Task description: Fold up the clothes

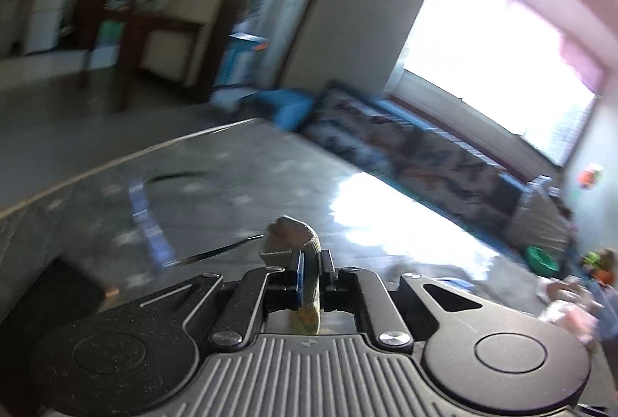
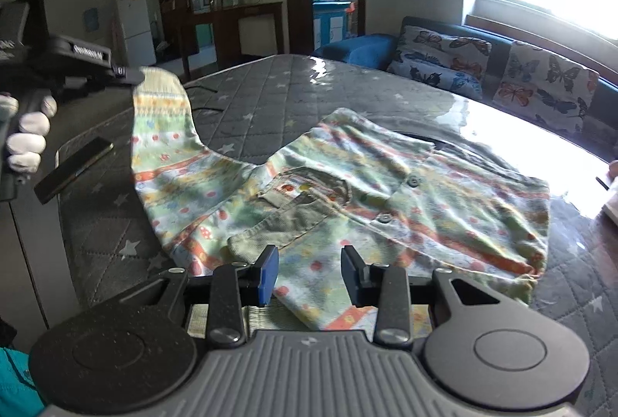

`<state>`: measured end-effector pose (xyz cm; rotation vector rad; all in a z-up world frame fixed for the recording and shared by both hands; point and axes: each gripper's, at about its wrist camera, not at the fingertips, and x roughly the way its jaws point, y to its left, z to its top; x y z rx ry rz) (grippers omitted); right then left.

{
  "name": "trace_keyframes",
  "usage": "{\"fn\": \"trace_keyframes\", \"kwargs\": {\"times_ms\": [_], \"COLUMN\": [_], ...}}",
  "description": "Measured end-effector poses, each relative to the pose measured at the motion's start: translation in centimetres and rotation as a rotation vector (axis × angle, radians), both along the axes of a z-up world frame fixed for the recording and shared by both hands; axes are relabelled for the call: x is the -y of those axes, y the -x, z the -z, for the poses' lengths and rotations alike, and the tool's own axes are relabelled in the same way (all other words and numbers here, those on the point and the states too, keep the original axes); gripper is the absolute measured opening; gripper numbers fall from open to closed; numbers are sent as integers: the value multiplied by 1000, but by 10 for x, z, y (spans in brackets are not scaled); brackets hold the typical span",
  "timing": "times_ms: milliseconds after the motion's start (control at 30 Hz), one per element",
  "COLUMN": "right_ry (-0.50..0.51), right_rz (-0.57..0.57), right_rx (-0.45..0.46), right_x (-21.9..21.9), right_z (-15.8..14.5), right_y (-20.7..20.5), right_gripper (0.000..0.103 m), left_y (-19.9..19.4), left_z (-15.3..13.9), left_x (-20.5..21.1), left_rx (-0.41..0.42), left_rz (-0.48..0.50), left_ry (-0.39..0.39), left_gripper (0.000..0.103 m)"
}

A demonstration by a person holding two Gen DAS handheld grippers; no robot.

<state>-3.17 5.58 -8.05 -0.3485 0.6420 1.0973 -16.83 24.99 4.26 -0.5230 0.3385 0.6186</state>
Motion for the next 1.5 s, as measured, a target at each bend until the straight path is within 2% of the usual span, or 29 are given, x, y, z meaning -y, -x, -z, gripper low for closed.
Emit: {"fn": "trace_keyframes", "kwargs": {"times_ms": [100, 200, 333, 467, 633, 700, 833, 900, 967, 1133, 1200, 1333, 1367, 1500], "right_ry": [-29, -50, -86, -116, -142, -144, -140, -140, -134, -93, -63, -29, -23, 8], "right_rz": [36, 75, 152, 237, 323, 351, 391, 389, 373, 333, 327, 326, 320, 296], "right_rx": [-14, -28, -61, -86, -126, -136, -162, -177, -189, -215, -222, -249, -246, -227], "right_x": [13, 25, 46, 67, 87, 91, 97, 96, 93, 79, 72, 67, 65, 60], "right_z": [-3, -6, -8, -9, -6, -3, 3, 5, 8, 20, 28, 38, 38, 37], "right_y": [-6, -14, -28, -42, -58, -63, -71, -71, -71, -67, -67, -70, -69, -66], "right_gripper": [35, 35, 35, 35, 35, 35, 35, 35, 35, 35, 35, 36, 36, 34], "left_y": [-14, -37, -65, -93, -118, -120, -120, -113, -105, -70, -53, -21, -16, -2], "left_z": [-22, -30, -30, -15, 9, 19, 37, 39, 38, 40, 44, 59, 63, 77], "left_x": [25, 56, 90, 120, 158, 165, 178, 175, 169, 136, 120, 90, 87, 82], "left_rx": [42, 60, 93, 90, 35, 1, -74, -88, -96, -149, -191, -269, -286, -327], "left_rz": [96, 228, 386, 534, 684, 712, 775, 787, 784, 670, 603, 491, 483, 480], "left_ry": [-41, -47, -33, 3, 20, 24, -1, -12, -27, -99, -121, -113, -112, -113], "left_gripper": [7, 7, 7, 7, 7, 8, 17, 19, 28, 43, 45, 54, 57, 58]}}
